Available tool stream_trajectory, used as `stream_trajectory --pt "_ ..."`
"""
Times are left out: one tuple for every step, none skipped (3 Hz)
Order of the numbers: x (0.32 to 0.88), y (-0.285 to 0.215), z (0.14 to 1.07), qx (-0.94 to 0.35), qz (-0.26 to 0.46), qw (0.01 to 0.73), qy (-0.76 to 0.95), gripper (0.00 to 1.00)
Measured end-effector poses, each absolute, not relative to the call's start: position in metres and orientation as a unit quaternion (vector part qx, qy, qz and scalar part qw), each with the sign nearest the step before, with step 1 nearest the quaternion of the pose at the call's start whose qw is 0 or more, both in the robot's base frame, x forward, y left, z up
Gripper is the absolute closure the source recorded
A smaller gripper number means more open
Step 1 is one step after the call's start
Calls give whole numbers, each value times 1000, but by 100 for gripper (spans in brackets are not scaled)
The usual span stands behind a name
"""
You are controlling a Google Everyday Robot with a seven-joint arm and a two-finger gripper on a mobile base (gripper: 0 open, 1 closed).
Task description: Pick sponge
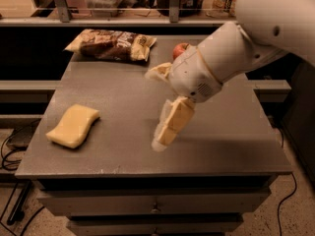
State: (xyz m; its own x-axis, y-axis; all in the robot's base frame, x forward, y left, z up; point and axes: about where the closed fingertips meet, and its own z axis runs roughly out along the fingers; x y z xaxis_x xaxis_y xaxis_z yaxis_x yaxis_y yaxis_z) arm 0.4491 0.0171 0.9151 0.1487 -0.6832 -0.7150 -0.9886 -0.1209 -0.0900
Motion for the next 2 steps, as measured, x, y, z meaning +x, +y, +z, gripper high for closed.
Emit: stream_trajectory --pt "454 63 913 -714 289 307 559 0" --pt "454 64 913 -714 289 307 559 0"
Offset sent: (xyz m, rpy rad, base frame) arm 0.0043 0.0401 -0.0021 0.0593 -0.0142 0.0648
